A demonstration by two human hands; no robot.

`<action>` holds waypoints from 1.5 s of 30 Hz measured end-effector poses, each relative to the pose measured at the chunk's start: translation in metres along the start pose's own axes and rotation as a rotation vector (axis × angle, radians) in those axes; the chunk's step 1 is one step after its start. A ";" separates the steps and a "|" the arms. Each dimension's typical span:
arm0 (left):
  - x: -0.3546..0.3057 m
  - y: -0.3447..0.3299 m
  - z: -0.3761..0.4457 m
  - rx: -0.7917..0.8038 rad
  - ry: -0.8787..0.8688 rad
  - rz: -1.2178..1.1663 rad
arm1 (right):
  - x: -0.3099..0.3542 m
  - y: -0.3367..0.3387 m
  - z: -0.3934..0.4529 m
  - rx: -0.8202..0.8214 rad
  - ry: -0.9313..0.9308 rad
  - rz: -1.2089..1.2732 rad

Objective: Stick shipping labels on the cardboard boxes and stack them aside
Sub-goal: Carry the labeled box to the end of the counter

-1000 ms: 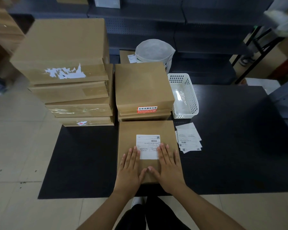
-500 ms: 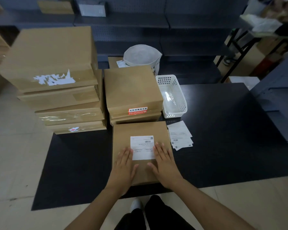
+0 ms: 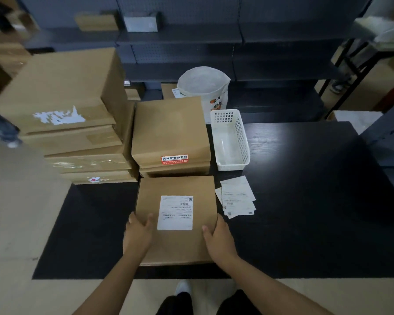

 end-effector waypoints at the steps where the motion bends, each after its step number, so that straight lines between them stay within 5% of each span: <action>1: 0.001 0.002 -0.008 -0.036 0.020 -0.019 | -0.001 0.001 -0.001 0.007 -0.003 0.015; 5: -0.007 0.004 -0.047 -0.181 0.058 -0.078 | -0.006 0.023 -0.010 0.012 0.057 0.049; 10: -0.035 -0.016 -0.097 -0.183 0.000 -0.153 | -0.024 0.078 -0.009 -0.092 0.083 0.057; 22: -0.096 -0.057 -0.137 0.369 -0.239 -0.570 | -0.049 0.192 -0.005 -0.310 0.063 0.388; 36: -0.157 -0.123 -0.173 0.326 -0.349 -0.660 | -0.094 0.267 -0.014 -0.586 0.018 0.513; 45: -0.251 -0.201 -0.190 0.336 -0.337 -0.663 | -0.140 0.356 0.047 -0.598 -0.008 0.457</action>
Point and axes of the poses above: each hand's wrist, its own z-axis towards the middle knuckle, its own y-axis out of the back of the hand, x = y × z, the point moved 5 cm from there along z, towards the middle knuckle, and after that the axes turned 12 degrees about y, right-handed, at the moved point
